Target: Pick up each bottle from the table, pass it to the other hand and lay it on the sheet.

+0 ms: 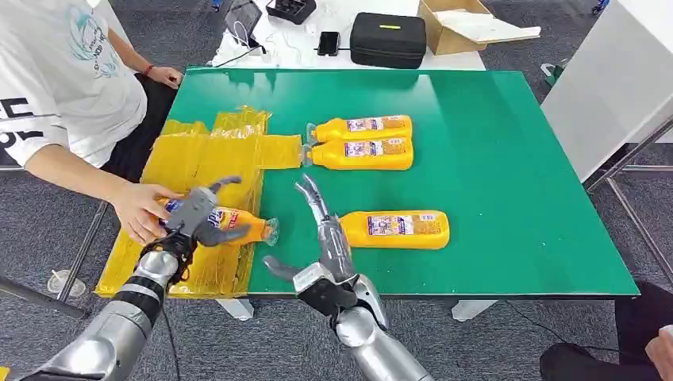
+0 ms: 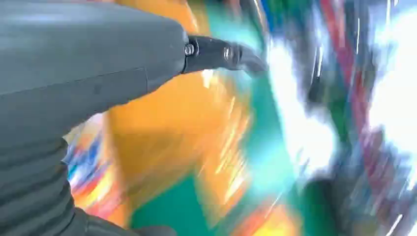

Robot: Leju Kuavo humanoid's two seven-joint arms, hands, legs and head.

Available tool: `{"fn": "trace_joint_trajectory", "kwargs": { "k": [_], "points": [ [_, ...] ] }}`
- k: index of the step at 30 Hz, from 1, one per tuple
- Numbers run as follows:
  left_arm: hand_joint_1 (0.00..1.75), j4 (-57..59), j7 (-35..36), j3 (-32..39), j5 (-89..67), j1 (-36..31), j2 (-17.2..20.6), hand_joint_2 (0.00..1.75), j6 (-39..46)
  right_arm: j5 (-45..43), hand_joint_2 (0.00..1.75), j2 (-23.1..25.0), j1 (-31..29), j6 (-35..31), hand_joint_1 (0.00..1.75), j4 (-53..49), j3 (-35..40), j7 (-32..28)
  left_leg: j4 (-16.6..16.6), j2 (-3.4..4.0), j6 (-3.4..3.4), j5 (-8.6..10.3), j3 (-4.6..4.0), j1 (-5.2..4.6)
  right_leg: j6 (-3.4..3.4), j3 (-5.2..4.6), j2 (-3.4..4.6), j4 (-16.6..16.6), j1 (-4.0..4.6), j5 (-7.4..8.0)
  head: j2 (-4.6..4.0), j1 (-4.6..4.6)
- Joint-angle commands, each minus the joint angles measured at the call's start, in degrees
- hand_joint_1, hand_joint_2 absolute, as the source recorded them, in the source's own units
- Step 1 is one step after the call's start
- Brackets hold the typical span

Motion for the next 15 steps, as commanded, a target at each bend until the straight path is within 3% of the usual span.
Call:
{"fn": "trace_joint_trajectory", "kwargs": {
  "k": [1,9,11,15],
  "points": [
    [0.0,-20.7,0.26,18.28,5.05,6.35,-4.19,1.75,4.06,8.72,1.75,-7.56,-8.31,-1.86,0.0,12.91,-7.66,10.09,-0.04,0.06,0.06,-0.01,0.1,0.0,-0.02,0.09,0.01,-0.08,0.02,0.02,0.0,-0.04],
    [0.0,-20.7,0.26,18.28,5.05,6.35,-4.19,1.75,4.06,8.72,1.75,-7.56,-8.31,-1.86,0.0,12.91,-7.66,10.09,0.02,0.07,0.08,-0.09,0.11,0.0,-0.03,0.12,0.01,-0.03,0.03,-0.05,0.0,0.0],
    [0.0,-21.2,0.26,18.31,5.28,7.29,-4.48,1.75,3.32,11.0,1.75,-8.9,-9.21,-2.26,0.0,14.01,-8.58,13.98,-0.01,0.01,0.08,-0.06,0.1,-0.02,-0.03,0.12,-0.05,-0.04,0.01,-0.05,0.0,0.0],
    [0.0,-20.79,0.26,18.19,5.34,8.1,-4.78,1.75,1.98,11.52,1.75,-11.02,-11.32,0.68,0.0,17.57,-10.65,15.51,0.0,0.03,0.13,-0.11,0.24,-0.02,-0.04,0.28,-0.04,-0.06,0.02,-0.08,0.0,-0.02]
  ]
}}
